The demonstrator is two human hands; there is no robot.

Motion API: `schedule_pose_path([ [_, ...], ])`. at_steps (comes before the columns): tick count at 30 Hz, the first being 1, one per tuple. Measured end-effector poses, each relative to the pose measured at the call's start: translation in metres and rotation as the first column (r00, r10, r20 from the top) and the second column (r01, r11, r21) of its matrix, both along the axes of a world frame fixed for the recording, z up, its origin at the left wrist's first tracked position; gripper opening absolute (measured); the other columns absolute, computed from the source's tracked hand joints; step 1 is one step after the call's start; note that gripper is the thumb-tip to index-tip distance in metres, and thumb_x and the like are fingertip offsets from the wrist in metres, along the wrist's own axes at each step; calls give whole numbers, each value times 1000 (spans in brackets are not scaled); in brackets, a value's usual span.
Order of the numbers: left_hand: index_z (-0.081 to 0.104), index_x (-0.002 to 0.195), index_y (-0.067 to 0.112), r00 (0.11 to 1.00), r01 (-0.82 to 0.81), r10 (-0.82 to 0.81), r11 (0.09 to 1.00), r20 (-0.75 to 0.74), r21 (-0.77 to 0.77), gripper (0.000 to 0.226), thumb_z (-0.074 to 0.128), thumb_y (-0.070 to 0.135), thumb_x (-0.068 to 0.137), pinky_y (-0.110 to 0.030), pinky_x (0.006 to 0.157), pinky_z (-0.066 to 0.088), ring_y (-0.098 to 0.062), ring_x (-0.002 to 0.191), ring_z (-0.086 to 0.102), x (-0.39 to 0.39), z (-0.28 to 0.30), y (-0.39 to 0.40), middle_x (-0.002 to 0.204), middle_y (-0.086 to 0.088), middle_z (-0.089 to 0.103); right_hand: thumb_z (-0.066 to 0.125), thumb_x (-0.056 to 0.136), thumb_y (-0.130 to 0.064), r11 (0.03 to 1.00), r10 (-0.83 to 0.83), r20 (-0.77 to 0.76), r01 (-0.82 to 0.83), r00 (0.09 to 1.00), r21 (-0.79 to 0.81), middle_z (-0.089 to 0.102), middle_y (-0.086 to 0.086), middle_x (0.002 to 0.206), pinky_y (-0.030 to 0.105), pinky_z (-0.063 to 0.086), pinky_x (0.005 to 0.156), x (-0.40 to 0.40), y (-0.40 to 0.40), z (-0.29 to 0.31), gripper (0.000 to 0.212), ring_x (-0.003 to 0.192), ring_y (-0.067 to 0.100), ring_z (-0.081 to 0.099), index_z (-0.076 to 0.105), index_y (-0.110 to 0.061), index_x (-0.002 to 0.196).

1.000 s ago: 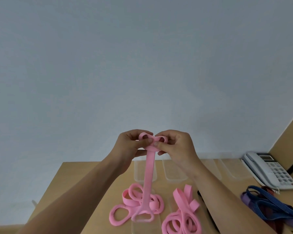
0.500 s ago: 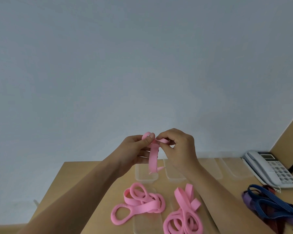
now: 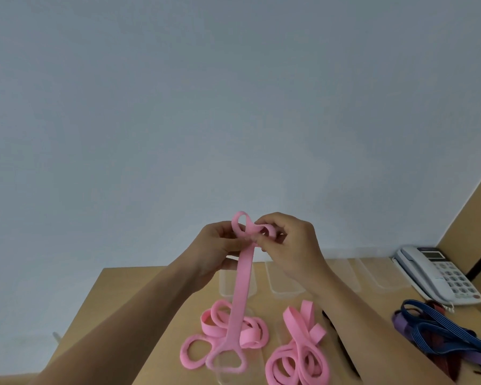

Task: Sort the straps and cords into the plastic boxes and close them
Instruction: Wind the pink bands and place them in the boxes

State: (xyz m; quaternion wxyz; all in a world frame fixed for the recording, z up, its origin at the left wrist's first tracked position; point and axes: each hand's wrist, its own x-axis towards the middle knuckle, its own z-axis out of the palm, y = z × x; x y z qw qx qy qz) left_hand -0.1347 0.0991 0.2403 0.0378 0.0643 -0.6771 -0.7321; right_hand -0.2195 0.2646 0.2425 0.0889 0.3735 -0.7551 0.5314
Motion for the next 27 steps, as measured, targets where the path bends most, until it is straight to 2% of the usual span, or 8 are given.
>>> schedule_pose_path([
  [4, 76, 108, 8, 1000, -31, 31, 1000, 2, -4, 16, 70, 10, 93, -32, 73, 59, -26, 90, 74, 0, -2, 3, 109, -15, 75, 87, 74, -8, 995, 95, 117, -94, 989, -15, 73, -12, 90, 31, 61, 74, 3, 4, 4, 31, 85, 12, 69, 73, -19, 99],
  [10, 71, 111, 3, 997, -40, 33, 993, 70, 110, 34, 75, 28, 88, -32, 71, 59, -24, 79, 72, 0, -1, 6, 100, -16, 76, 81, 77, 3, 993, 103, 148, -93, 984, -71, 74, -8, 84, 43, 62, 74, 3, 8, 8, 27, 78, 20, 71, 77, -21, 89],
  [14, 73, 112, 8, 993, 21, -30, 996, 110, 83, 35, 71, 36, 91, -36, 77, 60, -26, 85, 72, 0, 1, 5, 102, -14, 75, 79, 77, 5, 997, 52, 65, -48, 996, -60, 74, -11, 80, 40, 60, 72, 6, 7, 1, 23, 78, 15, 71, 79, -17, 81],
  [16, 71, 115, 8, 994, 53, -67, 988, 92, 144, 32, 73, 30, 90, -39, 84, 60, -28, 92, 72, 0, 1, 3, 108, -16, 74, 78, 76, 8, 997, 29, -6, -29, 1000, -73, 75, -7, 79, 39, 59, 69, 6, 7, -2, 22, 77, 14, 71, 79, -14, 79],
  [19, 65, 125, 6, 993, 79, -99, 966, 70, 246, 48, 83, 22, 83, -41, 88, 59, -32, 102, 71, 3, 1, 1, 116, -20, 72, 74, 75, 14, 999, 4, -122, -8, 993, -39, 75, 0, 81, 38, 58, 68, 4, 9, -4, 25, 78, 15, 70, 79, -10, 79],
  [21, 61, 128, 5, 992, 86, -107, 955, 60, 283, 56, 85, 20, 79, -40, 87, 60, -35, 109, 71, 4, 0, 1, 120, -23, 71, 72, 74, 16, 1000, 4, -187, -6, 982, -8, 75, 1, 83, 37, 58, 70, 4, 10, -5, 26, 79, 15, 71, 80, -8, 81],
  [24, 59, 128, 3, 995, 71, -87, 953, 41, 295, 50, 78, 20, 86, -37, 85, 60, -37, 110, 70, 2, 0, 2, 119, -22, 72, 71, 73, 17, 1000, 21, -266, -15, 964, 24, 75, 2, 91, 27, 57, 75, 5, 11, -8, 29, 81, 12, 69, 80, -6, 85],
  [27, 51, 132, 1, 998, 38, -50, 945, 28, 325, 44, 68, 5, 91, -37, 87, 60, -39, 111, 70, -2, -2, 2, 116, -26, 71, 76, 76, 10, 997, 60, -255, -45, 965, 62, 72, 0, 102, 20, 53, 83, 9, 12, -8, 27, 89, 9, 67, 81, -9, 94],
])
